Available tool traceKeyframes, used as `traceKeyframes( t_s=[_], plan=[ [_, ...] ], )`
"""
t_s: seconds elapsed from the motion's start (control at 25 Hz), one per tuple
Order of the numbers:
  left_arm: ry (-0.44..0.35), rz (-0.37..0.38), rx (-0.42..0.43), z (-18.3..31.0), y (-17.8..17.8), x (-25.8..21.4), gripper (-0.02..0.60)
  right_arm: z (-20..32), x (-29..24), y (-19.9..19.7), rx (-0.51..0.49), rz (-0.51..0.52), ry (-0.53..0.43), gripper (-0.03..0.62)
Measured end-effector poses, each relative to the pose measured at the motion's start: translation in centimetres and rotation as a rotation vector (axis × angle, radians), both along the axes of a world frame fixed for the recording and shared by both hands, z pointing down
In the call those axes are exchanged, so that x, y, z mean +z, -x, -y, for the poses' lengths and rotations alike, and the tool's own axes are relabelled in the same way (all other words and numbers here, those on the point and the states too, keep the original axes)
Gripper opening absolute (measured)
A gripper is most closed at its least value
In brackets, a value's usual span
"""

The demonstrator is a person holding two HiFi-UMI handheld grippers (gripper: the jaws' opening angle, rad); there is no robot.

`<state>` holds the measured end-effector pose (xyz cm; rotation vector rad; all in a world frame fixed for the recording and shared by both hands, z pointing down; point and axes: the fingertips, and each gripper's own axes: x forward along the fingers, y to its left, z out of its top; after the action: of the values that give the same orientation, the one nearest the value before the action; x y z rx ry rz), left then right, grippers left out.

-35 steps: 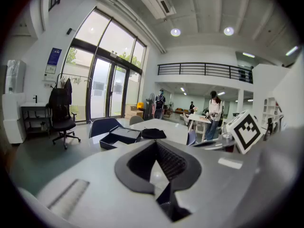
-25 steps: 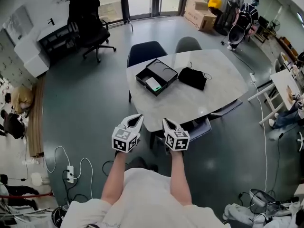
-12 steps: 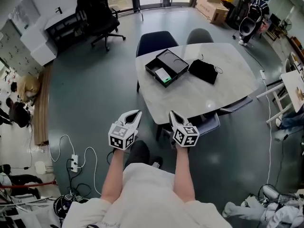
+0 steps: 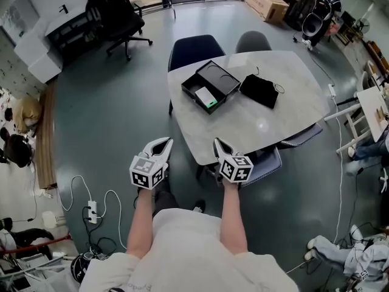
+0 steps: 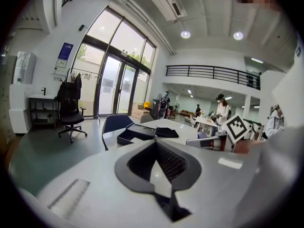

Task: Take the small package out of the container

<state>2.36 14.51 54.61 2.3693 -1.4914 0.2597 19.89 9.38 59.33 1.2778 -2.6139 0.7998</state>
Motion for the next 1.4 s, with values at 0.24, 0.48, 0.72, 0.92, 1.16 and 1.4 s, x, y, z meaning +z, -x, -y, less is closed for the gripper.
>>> traceKeyframes(
  t_s=[0.24, 0.48, 0.72, 0.92, 1.16, 1.4],
  plan=[
    [0.008, -0.044, 0.073, 8.0, 2.8, -0.6, 0.052, 4.4, 2.0, 2.3, 0.047, -0.050, 0.073, 0.000],
    [0.044, -0.072, 0.164, 15.7, 4.3, 0.0, 0.052, 9.8, 2.0, 4.2, 0.076, -0.182, 0.079, 0.002],
    [0.128, -0.043, 0.344, 19.1, 4.9, 2.6, 0.052, 14.7, 1.7, 6.5, 0.168, -0.214, 0.097, 0.002],
    [0.141, -0.014, 0.428, 21.7, 7.0, 3.5, 0.052, 18.2, 1.0, 10.3, 0.209, -0.204, 0.083, 0.002],
    [0.146, -0.030, 0.454, 23.0, 9.5, 3.8, 0.052, 19.1, 1.7, 12.1, 0.243, -0.227, 0.095, 0.002],
    [0.141, -0.021, 0.486, 23.5, 9.7, 4.3, 0.052, 19.2, 2.1, 11.3, 0.259, -0.260, 0.091, 0.002]
  ],
)
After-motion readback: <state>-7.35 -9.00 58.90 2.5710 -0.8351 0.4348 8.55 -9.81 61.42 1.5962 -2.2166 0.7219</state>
